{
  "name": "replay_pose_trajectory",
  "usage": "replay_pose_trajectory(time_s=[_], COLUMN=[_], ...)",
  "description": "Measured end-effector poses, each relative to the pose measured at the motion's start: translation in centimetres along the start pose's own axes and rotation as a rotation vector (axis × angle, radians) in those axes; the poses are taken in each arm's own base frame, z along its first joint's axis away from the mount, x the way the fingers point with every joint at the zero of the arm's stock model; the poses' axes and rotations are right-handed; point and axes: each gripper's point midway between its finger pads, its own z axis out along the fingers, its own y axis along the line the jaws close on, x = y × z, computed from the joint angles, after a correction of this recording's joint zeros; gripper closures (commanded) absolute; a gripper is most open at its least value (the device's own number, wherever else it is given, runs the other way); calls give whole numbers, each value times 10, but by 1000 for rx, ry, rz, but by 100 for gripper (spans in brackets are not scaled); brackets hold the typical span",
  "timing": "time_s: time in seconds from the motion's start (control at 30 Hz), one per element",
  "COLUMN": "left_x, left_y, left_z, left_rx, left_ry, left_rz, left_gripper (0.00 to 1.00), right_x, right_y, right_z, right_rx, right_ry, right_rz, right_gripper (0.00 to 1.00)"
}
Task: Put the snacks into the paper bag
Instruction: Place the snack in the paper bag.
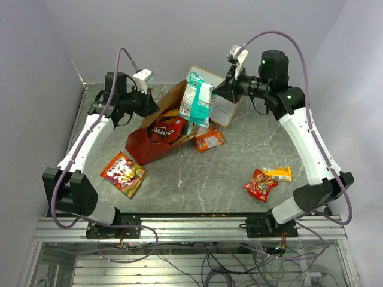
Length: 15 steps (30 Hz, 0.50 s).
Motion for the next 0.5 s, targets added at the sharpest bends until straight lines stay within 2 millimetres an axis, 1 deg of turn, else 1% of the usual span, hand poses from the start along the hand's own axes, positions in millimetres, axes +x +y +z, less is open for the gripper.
replay_pose_trajectory(time_s=[0.13,0.27,0.37,0.5], left_x=[1,0,1,1], left_y=[-2,-5,-7,-10], left_z=[0,-3,-5,-6], left_rx=[5,9,12,17], left_ry=[1,-5,-7,-9], left_rz=[2,9,20,35], left_gripper=[93,93,93,93], right_x=[5,18,32,47], right_y=[1,5,15,36], right_z=[18,38,51,66], right_rx=[-4,-15,-27,-60], right_ry=[14,38,65,90], right_rz=[61,140,200,276], right_gripper=[100,100,100,100])
